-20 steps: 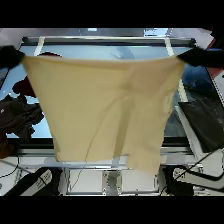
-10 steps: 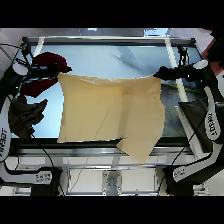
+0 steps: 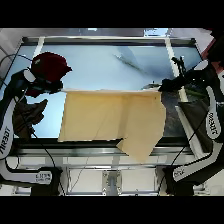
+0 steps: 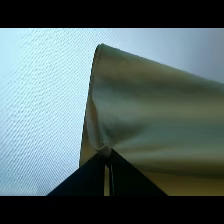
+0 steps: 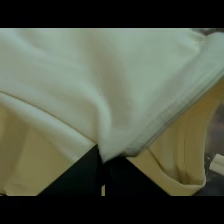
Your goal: Fold the shirts.
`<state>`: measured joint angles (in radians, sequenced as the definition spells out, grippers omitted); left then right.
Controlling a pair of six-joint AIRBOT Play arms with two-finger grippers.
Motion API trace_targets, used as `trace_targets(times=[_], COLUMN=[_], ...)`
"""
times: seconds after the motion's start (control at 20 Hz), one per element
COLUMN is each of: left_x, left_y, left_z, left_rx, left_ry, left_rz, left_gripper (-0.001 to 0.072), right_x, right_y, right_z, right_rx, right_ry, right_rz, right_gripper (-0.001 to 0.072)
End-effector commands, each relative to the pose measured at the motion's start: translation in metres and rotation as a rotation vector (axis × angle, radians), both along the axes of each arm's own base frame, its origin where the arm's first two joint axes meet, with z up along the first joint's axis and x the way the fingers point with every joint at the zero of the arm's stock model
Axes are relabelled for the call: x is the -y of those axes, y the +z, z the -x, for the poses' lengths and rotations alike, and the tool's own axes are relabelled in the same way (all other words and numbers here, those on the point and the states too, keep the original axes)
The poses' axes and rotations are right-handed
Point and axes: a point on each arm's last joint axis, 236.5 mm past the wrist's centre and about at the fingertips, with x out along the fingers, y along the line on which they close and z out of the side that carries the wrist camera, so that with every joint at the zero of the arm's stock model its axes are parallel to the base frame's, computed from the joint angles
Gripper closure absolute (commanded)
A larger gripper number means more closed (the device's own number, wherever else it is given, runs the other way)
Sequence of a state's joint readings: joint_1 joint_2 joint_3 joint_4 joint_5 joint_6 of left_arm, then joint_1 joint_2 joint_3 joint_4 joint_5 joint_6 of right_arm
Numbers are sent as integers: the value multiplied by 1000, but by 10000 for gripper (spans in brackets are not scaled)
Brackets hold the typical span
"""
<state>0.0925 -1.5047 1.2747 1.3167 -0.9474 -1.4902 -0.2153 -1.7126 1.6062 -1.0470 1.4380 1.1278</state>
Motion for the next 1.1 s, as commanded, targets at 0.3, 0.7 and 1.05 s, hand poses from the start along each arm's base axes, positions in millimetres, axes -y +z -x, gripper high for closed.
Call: trace_targets(times=[0.3, 0.7, 1.05], left_x=[22, 22, 20], left_y=[-31, -35, -50], left_z=[28, 28, 37], left_rx=[-97, -97, -142], left_ry=[-44, -64, -46], left_rz=[20, -10, -9], left_gripper=[694, 694, 584], right_x=[-7, 1, 8], right_y=[-78, -99, -101], right_z=[76, 71, 68], right_rx=[-286, -254, -250], right_ry=[-19, -73, -98], right_rz=[-18, 26, 53], right_gripper=[684, 683, 642])
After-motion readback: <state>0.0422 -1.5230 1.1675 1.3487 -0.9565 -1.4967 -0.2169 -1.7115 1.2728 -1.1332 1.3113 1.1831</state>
